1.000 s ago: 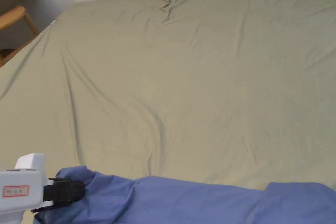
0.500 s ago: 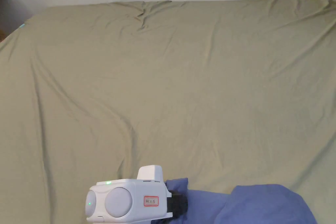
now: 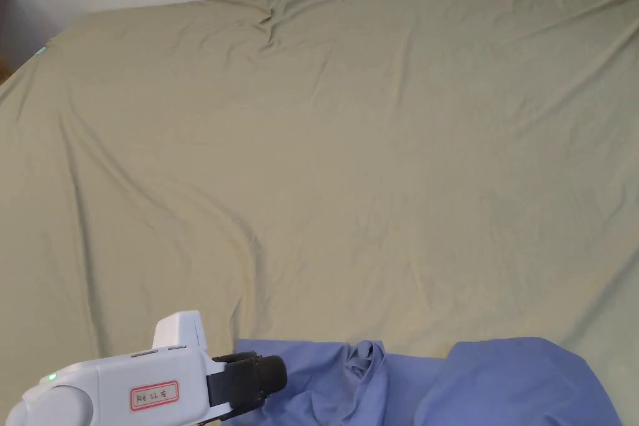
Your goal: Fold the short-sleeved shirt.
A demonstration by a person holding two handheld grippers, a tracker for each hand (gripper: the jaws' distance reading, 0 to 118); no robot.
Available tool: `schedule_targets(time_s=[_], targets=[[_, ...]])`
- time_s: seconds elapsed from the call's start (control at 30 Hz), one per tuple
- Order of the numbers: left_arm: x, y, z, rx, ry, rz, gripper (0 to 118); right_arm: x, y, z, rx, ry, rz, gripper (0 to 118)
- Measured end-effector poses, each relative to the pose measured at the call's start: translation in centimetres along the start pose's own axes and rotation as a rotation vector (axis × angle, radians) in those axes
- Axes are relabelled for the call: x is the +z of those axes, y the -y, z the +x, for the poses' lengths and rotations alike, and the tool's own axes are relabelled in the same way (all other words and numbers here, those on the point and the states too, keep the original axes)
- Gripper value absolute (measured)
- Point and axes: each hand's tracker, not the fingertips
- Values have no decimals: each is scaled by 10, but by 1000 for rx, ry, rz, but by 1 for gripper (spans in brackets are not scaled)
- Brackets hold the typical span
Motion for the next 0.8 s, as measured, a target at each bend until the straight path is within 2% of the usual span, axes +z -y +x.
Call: schedule_targets(time_s=[0.2,0.27,0.33,0.4,0.43,0.5,0.53,0.67,0.8], targets=[[-63,18,23,-63,88,-153,0,-3,4,3,-7,6,-20,1],[-95,30,32,-119,65,-245,0,-1,2,2,-11,10,-22,1],[-111,38,52,-145,43,-254,0,1,2,3,-12,17,-23,1],[-116,44,65,-103,189,-274,0,4,3,6,-9,21,-22,1],[-120,49,75,-132,216,-290,0,5,3,6,-5,26,-21,1],[-126,54,95,-223,174,-295,0,6,2,6,-6,30,-17,1],[-130,56,97,-227,166,-303,0,6,1,6,-11,25,-16,1],[-95,43,88,-131,244,-222,0,7,-1,4,-6,21,-7,1],[-24,18,61,-110,174,-67,0,6,-5,0,1,15,0,1]])
